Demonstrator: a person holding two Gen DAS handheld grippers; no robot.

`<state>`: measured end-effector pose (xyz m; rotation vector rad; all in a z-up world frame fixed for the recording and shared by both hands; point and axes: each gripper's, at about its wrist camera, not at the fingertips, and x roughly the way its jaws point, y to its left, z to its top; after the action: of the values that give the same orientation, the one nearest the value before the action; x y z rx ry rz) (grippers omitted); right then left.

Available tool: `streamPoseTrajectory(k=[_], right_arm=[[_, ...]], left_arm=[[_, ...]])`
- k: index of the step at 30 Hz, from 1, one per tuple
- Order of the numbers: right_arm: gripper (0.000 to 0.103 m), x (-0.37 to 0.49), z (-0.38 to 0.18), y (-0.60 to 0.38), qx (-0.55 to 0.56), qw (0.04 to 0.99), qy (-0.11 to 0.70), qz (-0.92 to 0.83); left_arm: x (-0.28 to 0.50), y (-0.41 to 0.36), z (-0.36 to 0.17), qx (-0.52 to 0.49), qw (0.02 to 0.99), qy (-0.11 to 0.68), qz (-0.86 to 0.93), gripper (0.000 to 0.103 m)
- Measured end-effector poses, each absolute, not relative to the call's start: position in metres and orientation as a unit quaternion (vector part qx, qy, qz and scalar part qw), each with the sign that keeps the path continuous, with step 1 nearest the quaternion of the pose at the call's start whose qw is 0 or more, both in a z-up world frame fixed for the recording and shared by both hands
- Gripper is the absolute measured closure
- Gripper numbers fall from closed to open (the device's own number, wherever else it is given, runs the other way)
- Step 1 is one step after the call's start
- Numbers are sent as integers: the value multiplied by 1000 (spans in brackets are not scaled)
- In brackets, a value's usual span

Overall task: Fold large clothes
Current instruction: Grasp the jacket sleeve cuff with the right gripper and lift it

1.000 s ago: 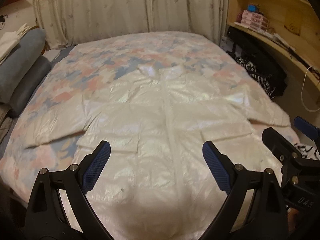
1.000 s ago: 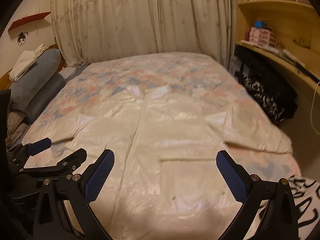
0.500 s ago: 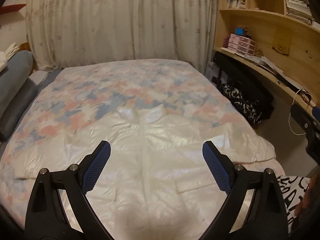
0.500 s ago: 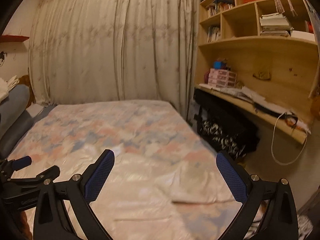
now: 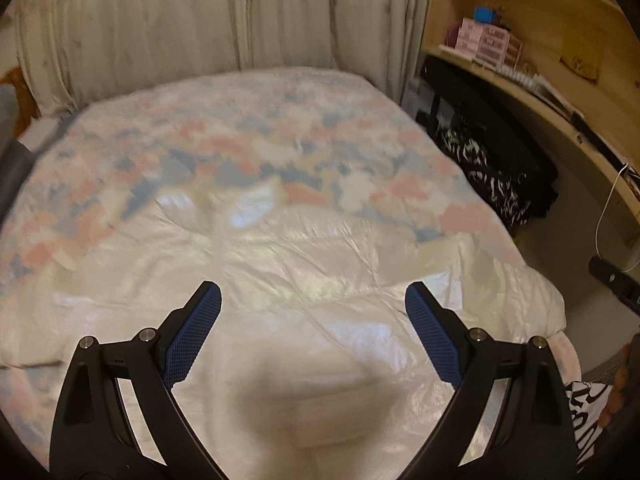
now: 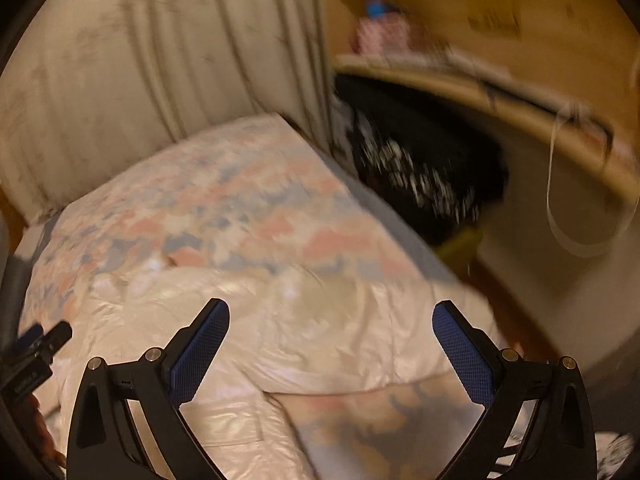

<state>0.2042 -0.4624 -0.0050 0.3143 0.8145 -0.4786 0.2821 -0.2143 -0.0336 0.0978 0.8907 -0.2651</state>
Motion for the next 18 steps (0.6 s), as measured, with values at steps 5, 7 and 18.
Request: streamPoseTrajectory(k=[5,7,18], right_arm=[[1,195,-98,-522,235,822,450,-259],[1,187,-126,-543,283,792,464,-278],[2,179,-203,-598,413,722,456,-316]], left_arm=[[289,-241,-118,58,895,426,-117,11],[294,-252,-146,58,885,445,-120,11],[296,-289,-191,40,863,478,-157,18]])
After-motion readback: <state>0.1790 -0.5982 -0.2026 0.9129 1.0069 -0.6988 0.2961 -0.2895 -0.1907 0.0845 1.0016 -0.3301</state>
